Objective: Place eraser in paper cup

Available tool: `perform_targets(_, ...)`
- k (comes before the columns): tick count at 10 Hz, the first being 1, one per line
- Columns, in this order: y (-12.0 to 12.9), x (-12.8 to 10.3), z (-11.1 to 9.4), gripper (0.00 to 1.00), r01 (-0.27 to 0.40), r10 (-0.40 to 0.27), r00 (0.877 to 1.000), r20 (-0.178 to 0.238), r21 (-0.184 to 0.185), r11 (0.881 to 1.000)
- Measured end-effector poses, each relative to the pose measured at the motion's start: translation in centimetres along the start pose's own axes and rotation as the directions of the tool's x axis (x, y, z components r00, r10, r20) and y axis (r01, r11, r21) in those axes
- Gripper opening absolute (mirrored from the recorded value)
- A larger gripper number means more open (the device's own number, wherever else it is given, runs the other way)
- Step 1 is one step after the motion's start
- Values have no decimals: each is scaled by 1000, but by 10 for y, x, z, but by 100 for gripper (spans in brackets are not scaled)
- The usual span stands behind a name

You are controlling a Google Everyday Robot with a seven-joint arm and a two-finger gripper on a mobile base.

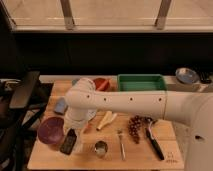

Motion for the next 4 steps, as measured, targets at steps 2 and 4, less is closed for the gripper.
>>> perform_targets(2, 0, 0, 0, 80, -1, 1, 1000, 1, 0, 1000)
perform_targets(4, 1, 1, 0, 80, -4, 4, 1000, 0, 1, 1000)
